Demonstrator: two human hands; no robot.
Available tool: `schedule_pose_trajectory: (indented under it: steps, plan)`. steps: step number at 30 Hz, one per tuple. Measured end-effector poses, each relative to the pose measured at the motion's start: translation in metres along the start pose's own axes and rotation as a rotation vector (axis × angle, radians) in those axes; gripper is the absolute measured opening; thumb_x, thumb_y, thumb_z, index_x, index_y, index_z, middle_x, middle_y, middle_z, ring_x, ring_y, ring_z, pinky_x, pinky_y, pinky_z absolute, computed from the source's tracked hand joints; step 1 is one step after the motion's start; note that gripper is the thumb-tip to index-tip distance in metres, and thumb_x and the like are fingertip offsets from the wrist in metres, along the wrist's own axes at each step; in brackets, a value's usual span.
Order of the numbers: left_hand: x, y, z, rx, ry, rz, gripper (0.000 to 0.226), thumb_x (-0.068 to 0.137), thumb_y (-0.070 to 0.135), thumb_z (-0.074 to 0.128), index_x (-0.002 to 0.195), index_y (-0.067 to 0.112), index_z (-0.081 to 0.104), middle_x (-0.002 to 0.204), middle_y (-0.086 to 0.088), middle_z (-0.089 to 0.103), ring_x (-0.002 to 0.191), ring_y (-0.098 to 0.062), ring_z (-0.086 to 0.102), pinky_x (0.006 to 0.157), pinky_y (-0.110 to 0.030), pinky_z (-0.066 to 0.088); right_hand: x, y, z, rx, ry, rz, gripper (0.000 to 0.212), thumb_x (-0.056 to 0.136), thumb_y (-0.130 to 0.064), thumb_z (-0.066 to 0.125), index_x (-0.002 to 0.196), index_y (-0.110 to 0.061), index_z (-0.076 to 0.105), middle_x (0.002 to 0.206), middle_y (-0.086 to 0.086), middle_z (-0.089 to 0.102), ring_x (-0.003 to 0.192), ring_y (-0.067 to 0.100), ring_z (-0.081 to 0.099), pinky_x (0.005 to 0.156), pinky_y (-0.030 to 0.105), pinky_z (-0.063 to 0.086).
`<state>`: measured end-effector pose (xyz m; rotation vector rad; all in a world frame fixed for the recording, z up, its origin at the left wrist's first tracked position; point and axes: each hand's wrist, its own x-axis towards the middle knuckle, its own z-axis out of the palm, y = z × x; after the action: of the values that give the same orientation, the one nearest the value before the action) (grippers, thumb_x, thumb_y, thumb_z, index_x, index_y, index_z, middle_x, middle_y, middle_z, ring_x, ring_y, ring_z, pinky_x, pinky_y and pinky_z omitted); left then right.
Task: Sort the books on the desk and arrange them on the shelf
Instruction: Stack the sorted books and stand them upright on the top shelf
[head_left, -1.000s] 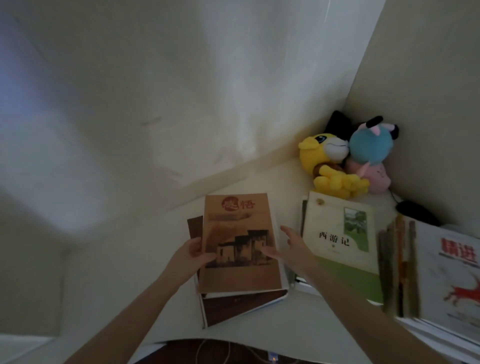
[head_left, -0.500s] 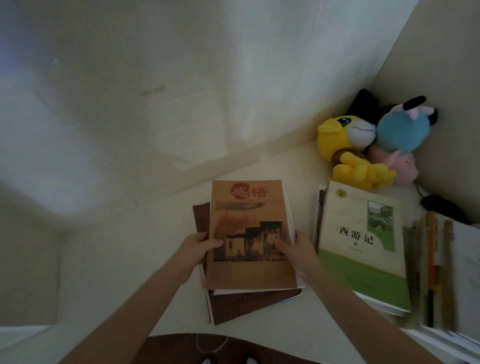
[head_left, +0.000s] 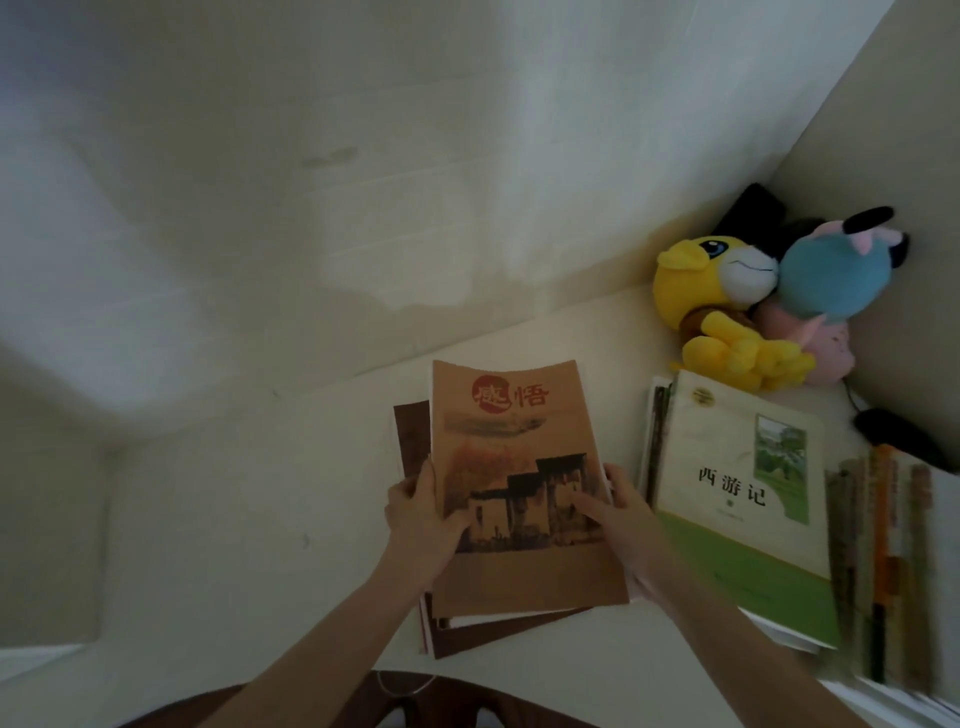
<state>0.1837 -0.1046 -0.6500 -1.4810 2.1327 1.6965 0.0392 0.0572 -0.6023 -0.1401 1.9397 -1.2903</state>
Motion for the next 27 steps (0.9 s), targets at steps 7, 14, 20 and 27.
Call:
schedule_pose_trajectory:
  steps: [7, 14, 20, 27]
  plan:
    - [-0.013, 0.031, -0.022, -0.142, -0.027, 0.007, 0.040, 0.083, 0.018, 0.071, 0.118, 0.023, 0.055, 0.106, 0.000, 0.066, 0.096, -0.017, 0.063, 0.082, -0.024, 0.051, -0.003, 0.005, 0.011, -0.021, -0.026, -0.091, 0.030, 0.090, -0.018, 0.066, 0.116, -0.024, 0.050, 0.112, 0.006, 0.067, 0.101, 0.025, 0.067, 0.089, 0.053, 0.053]
    - [-0.019, 0.006, -0.067, -0.250, 0.010, -0.053, 0.056, 0.073, 0.015, 0.080, 0.123, 0.015, 0.055, 0.113, -0.007, 0.065, 0.097, -0.020, 0.064, 0.077, -0.029, 0.054, -0.010, 0.006, 0.058, -0.018, -0.088, -0.145, 0.040, 0.091, -0.013, 0.064, 0.127, -0.021, 0.049, 0.112, -0.002, 0.068, 0.101, 0.013, 0.067, 0.087, 0.038, 0.056]
    - [-0.028, -0.031, -0.132, -0.412, 0.091, -0.132, 0.045, 0.083, -0.007, 0.062, 0.125, 0.005, 0.050, 0.101, -0.015, 0.066, 0.082, -0.027, 0.066, 0.056, -0.025, 0.057, -0.017, -0.008, 0.131, -0.064, -0.262, -0.143, 0.036, 0.096, -0.014, 0.057, 0.127, -0.024, 0.044, 0.109, -0.013, 0.063, 0.094, -0.008, 0.063, 0.076, 0.016, 0.055]
    - [-0.029, -0.094, -0.169, -0.489, 0.228, -0.246, 0.044, 0.087, -0.012, 0.055, 0.128, -0.001, 0.044, 0.111, -0.021, 0.061, 0.081, -0.026, 0.061, 0.055, -0.033, 0.055, -0.006, 0.004, 0.227, -0.385, -0.227, -0.141, 0.019, 0.098, -0.012, 0.051, 0.116, -0.011, 0.045, 0.113, 0.002, 0.057, 0.097, 0.013, 0.057, 0.073, 0.018, 0.048]
